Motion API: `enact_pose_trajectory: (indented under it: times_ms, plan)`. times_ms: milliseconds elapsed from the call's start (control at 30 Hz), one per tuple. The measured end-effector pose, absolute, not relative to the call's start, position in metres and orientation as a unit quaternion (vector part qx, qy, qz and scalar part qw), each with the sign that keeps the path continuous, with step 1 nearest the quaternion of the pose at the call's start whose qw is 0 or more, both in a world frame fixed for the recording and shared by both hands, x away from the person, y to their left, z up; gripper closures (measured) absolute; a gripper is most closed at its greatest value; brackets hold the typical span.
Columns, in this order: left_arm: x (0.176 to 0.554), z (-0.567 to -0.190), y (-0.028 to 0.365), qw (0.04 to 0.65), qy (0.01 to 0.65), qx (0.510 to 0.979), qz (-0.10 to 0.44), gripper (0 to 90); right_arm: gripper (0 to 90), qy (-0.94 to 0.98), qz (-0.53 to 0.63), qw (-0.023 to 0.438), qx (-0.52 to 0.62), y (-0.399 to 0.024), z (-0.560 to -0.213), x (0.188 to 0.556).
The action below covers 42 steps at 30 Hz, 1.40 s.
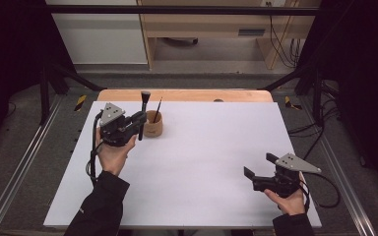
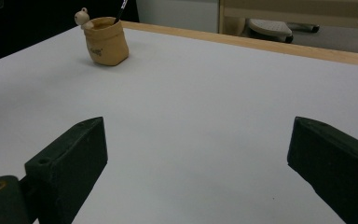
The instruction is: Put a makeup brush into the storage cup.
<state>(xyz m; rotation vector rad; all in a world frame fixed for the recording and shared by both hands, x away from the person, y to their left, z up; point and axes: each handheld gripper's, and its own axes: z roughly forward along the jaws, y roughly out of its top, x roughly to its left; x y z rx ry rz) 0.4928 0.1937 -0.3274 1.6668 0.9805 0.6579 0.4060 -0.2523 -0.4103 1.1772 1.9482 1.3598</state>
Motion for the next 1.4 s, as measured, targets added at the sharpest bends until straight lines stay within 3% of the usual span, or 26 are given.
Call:
enact_pose_trajectory:
  times_ms: [1400]
  plan:
    - [0.546,-0.326,0.180,0.528,0.411,0.678,0.303,78.4,5.5,0.714,0.494,0.241,0.434,-0.253,-0.412,0.407]
